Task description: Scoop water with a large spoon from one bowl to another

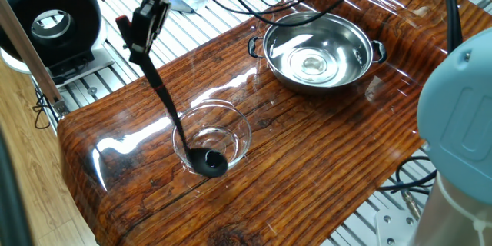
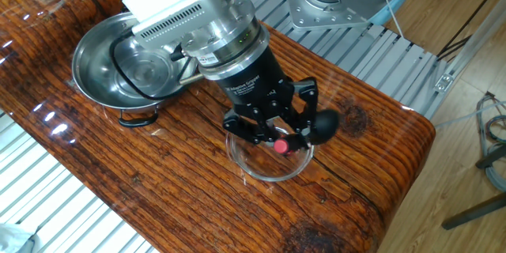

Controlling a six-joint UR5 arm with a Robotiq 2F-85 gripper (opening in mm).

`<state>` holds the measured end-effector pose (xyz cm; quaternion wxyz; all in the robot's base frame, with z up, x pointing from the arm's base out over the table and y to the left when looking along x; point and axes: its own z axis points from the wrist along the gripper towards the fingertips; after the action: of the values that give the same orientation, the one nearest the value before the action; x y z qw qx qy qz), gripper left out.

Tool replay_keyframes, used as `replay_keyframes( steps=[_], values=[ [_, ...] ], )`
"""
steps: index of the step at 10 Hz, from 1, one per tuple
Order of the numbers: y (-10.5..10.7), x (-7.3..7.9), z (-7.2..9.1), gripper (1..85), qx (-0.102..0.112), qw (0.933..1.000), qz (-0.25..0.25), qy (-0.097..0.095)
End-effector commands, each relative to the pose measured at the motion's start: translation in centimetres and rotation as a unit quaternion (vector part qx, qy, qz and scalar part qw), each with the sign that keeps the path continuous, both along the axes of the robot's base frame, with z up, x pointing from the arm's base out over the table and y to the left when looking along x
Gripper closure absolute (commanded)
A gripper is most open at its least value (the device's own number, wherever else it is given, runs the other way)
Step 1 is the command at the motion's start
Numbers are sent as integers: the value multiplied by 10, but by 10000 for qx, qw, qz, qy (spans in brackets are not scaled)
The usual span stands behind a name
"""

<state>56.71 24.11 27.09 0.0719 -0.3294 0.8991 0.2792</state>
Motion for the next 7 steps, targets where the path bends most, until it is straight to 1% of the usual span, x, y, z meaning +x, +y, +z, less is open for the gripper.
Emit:
replay_keyframes(
  steps=[1, 4, 5, 6, 7],
  values=[
    [-17, 11, 0, 847, -448, 9987, -108, -229],
    [-33, 23, 2, 847, -882, 9942, -505, -364],
    [-39, 27, 3, 847, -1019, 9916, -685, -397],
    [-51, 33, 2, 847, -1260, 9874, -820, -488],
    [-60, 34, 2, 847, -1431, 9837, -972, -487]
  ],
)
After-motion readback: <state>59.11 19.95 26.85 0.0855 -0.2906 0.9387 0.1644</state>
